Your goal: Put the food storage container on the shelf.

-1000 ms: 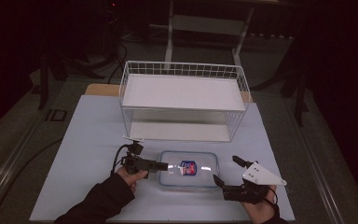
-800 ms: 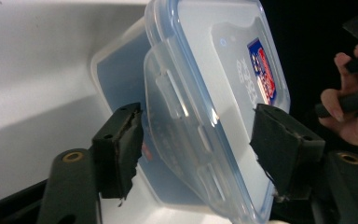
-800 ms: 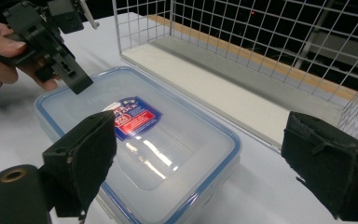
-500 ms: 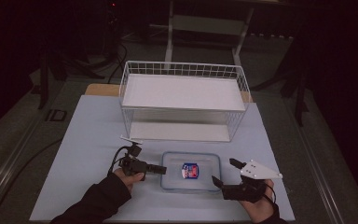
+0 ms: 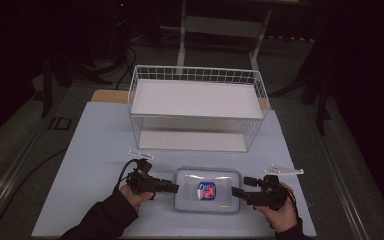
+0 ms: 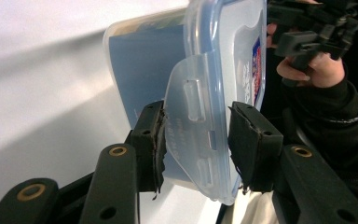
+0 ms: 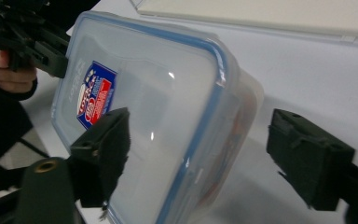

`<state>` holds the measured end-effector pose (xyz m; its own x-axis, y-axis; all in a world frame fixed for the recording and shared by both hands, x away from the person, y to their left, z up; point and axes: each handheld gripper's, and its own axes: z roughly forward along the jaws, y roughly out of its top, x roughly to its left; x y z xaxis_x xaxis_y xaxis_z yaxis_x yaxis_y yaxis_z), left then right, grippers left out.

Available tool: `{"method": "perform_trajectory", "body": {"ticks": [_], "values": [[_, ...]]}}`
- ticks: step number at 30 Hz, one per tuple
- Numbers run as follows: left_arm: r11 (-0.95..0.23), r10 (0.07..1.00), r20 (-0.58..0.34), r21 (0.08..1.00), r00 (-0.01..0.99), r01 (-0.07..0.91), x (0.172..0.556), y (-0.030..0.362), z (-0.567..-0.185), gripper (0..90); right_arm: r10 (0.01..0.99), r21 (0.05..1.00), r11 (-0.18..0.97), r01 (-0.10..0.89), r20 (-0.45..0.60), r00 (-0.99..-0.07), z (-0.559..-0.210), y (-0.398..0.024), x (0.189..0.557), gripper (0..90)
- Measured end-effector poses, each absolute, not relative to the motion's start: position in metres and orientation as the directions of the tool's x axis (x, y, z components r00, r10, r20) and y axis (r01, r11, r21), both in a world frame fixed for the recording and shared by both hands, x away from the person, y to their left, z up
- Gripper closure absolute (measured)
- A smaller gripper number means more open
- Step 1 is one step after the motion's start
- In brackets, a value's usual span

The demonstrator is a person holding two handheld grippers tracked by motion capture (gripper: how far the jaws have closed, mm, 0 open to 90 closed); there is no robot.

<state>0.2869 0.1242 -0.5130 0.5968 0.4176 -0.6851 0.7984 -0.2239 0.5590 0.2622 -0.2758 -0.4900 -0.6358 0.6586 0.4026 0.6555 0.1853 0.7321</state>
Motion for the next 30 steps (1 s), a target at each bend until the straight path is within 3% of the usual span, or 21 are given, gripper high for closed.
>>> {"method": "perform_trajectory", "body": {"ticks": [5, 13, 30], "values": [[-0.224, 0.418, -0.681, 0.564, 0.602, 0.794, 0.283, 0.125, -0.512, 58.1, 0.599, 0.68, 0.196, 0.707, 0.488, -0.635, -0.496, -0.279, 0.266, 37.3], [-0.231, 0.414, -0.668, 0.581, 0.619, 0.781, 0.279, 0.126, -0.512, 58.6, 0.573, 0.647, 0.202, 0.735, 0.53, -0.624, -0.497, -0.283, 0.268, 49.7], [-0.197, 0.467, -0.608, 0.636, 0.642, 0.746, 0.276, 0.132, -0.499, 57.9, 0.578, 0.659, 0.201, 0.725, 0.518, -0.631, -0.485, -0.274, 0.272, 52.7]]}}
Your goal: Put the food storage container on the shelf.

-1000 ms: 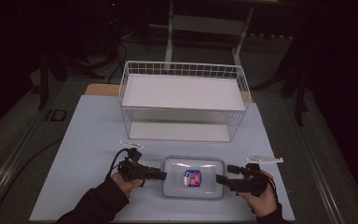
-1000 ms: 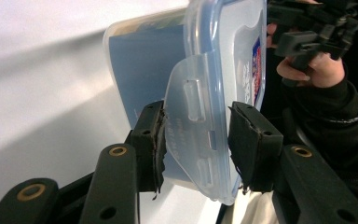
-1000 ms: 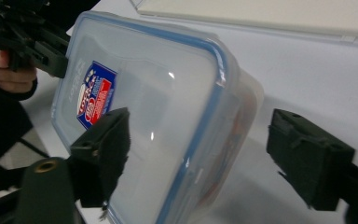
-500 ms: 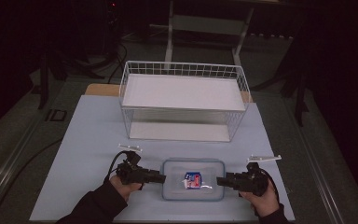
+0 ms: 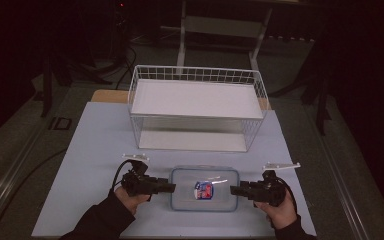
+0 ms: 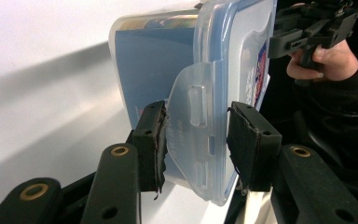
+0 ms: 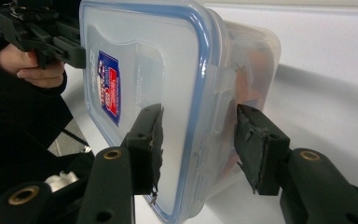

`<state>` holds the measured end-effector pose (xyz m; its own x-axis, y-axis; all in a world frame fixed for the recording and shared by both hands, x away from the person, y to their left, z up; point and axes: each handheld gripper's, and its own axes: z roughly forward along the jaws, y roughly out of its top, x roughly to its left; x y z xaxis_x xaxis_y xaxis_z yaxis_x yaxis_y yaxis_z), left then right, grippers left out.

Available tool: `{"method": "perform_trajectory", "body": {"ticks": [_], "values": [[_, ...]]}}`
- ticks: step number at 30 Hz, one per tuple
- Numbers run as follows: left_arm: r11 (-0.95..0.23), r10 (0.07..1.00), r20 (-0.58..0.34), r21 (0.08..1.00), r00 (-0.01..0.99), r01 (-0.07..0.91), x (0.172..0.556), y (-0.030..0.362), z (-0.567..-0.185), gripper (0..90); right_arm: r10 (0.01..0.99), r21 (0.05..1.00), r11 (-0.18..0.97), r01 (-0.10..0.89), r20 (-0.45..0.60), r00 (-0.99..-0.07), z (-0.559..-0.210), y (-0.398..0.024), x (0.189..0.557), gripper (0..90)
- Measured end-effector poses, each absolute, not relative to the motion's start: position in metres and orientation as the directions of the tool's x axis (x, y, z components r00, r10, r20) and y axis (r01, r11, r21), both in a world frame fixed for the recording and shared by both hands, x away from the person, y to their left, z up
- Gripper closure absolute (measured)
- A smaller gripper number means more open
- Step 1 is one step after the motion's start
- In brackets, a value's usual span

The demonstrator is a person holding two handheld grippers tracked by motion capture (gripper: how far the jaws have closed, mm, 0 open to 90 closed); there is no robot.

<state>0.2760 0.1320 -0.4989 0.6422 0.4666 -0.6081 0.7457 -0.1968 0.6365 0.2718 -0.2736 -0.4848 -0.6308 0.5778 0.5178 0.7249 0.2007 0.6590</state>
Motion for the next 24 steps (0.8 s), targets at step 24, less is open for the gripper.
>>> {"method": "perform_trajectory", "body": {"ticks": [24], "values": [[-0.131, 0.533, -0.527, 0.721, 0.662, 0.68, 0.315, 0.139, -0.485, 56.2, 0.586, 0.744, 0.197, 0.638, 0.432, -0.685, -0.462, -0.258, 0.326, 52.4]]}}
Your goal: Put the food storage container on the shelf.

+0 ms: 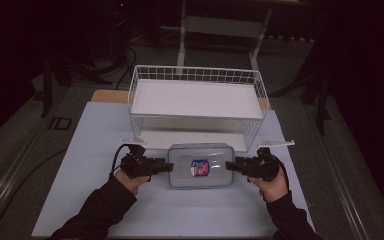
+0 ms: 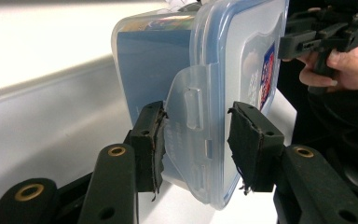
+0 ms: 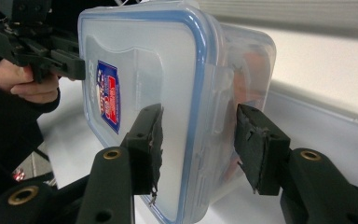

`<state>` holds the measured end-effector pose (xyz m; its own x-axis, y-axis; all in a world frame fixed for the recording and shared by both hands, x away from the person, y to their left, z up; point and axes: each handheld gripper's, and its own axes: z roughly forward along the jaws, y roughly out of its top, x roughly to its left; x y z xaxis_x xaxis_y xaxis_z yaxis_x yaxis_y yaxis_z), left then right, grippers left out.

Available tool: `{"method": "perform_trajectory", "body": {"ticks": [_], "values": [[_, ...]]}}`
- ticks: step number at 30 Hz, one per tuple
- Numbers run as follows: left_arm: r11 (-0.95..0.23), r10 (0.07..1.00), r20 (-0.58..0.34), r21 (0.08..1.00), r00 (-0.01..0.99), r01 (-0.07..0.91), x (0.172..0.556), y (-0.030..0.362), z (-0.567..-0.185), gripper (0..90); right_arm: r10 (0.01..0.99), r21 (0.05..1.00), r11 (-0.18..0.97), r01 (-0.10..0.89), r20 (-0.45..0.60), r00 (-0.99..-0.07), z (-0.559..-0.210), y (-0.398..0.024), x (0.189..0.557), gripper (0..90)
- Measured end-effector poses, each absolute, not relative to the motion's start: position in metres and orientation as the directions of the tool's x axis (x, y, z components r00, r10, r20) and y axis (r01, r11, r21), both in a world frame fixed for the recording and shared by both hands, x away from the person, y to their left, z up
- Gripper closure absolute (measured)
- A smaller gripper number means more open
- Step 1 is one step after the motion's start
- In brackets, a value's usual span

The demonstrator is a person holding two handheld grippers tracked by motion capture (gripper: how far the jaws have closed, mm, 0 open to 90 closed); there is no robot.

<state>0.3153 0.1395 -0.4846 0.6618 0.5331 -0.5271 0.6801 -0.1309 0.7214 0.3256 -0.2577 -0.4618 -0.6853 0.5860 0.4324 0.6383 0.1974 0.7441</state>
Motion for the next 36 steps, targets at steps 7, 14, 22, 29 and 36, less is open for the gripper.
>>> {"method": "perform_trajectory", "body": {"ticks": [7, 14, 22, 29, 36], "values": [[-0.107, 0.552, -0.503, 0.748, 0.665, 0.655, 0.332, 0.14, -0.484, 55.9, 0.591, 0.761, 0.173, 0.625, 0.427, -0.684, -0.464, -0.257, 0.343, 52.3], [-0.076, 0.572, -0.477, 0.779, 0.667, 0.623, 0.352, 0.139, -0.49, 55.5, 0.6, 0.786, 0.153, 0.598, 0.407, -0.689, -0.469, -0.256, 0.366, 52.1], [-0.028, 0.6, -0.477, 0.79, 0.643, 0.612, 0.369, 0.139, -0.501, 54.5, 0.612, 0.793, 0.12, 0.597, 0.414, -0.674, -0.481, -0.253, 0.384, 51.7], [-0.017, 0.635, -0.451, 0.804, 0.627, 0.595, 0.379, 0.136, -0.506, 52.3, 0.634, 0.814, 0.119, 0.568, 0.378, -0.675, -0.484, -0.248, 0.395, 51.1], [0.007, 0.642, -0.463, 0.8, 0.611, 0.599, 0.382, 0.136, -0.509, 52.2, 0.627, 0.808, 0.097, 0.582, 0.404, -0.666, -0.492, -0.249, 0.402, 50.9]]}}
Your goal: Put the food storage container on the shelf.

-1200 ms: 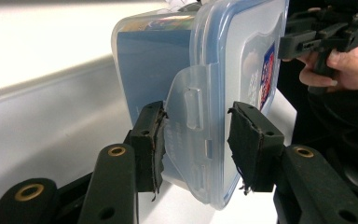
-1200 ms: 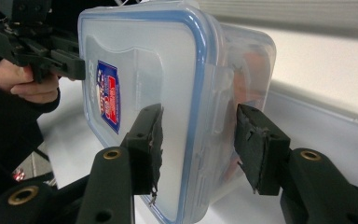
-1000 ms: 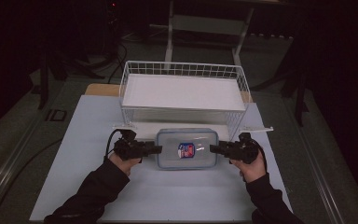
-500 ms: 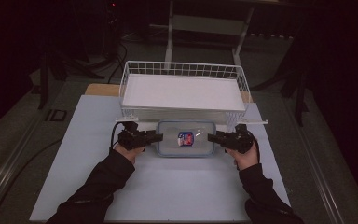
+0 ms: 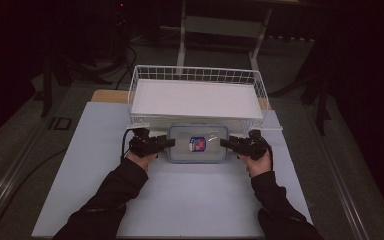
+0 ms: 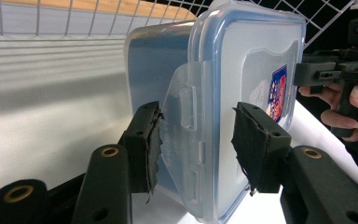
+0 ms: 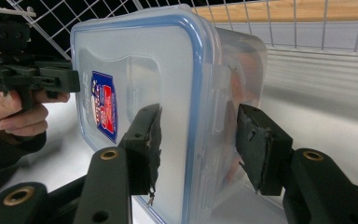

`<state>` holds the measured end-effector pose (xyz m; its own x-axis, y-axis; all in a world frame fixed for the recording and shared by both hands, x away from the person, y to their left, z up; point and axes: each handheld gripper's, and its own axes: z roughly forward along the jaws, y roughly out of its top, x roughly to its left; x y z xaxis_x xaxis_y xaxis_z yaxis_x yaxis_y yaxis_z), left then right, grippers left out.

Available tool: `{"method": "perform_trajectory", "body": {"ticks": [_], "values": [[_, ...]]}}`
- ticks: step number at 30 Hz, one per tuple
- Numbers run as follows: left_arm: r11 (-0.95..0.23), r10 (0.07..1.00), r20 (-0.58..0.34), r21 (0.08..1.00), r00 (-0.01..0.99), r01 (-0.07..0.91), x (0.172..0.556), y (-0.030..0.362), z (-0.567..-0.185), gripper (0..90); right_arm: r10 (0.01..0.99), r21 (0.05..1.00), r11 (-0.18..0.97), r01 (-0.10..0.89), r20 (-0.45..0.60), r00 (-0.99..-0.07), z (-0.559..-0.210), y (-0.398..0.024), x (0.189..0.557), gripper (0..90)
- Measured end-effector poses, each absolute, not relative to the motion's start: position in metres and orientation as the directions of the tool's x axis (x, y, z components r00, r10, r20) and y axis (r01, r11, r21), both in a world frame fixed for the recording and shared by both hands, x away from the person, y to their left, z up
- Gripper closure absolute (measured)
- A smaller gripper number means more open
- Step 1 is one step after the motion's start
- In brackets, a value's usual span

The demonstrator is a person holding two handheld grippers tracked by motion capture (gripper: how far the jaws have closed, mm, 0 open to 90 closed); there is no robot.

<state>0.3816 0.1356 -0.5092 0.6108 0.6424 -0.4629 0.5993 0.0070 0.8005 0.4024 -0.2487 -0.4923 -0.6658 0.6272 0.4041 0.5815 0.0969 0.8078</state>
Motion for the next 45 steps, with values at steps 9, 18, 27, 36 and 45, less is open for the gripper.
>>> {"method": "perform_trajectory", "body": {"ticks": [9, 18, 27, 36, 45], "values": [[0.061, 0.627, -0.525, 0.769, 0.576, 0.636, 0.388, 0.135, -0.517, 51.2, 0.671, 0.816, 0.091, 0.571, 0.373, -0.641, -0.494, -0.246, 0.403, 52.0], [0.077, 0.678, -0.492, 0.786, 0.546, 0.613, 0.39, 0.133, -0.517, 50.4, 0.72, 0.816, 0.083, 0.572, 0.348, -0.601, -0.495, -0.239, 0.405, 49.5], [0.051, 0.734, -0.41, 0.828, 0.542, 0.559, 0.392, 0.124, -0.515, 39.5, 0.765, 0.825, 0.066, 0.562, 0.32, -0.559, -0.495, -0.234, 0.406, 43.2], [0.019, 0.738, -0.348, 0.867, 0.578, 0.498, 0.382, 0.124, -0.512, 26.6, 0.773, 0.866, 0.09, 0.491, 0.251, -0.583, -0.496, -0.232, 0.399, 40.1], [-0.011, 0.698, -0.318, 0.891, 0.641, 0.454, 0.36, 0.133, -0.499, 15.1, 0.759, 0.879, 0.124, 0.461, 0.216, -0.614, -0.486, -0.23, 0.38, 39.4]]}}
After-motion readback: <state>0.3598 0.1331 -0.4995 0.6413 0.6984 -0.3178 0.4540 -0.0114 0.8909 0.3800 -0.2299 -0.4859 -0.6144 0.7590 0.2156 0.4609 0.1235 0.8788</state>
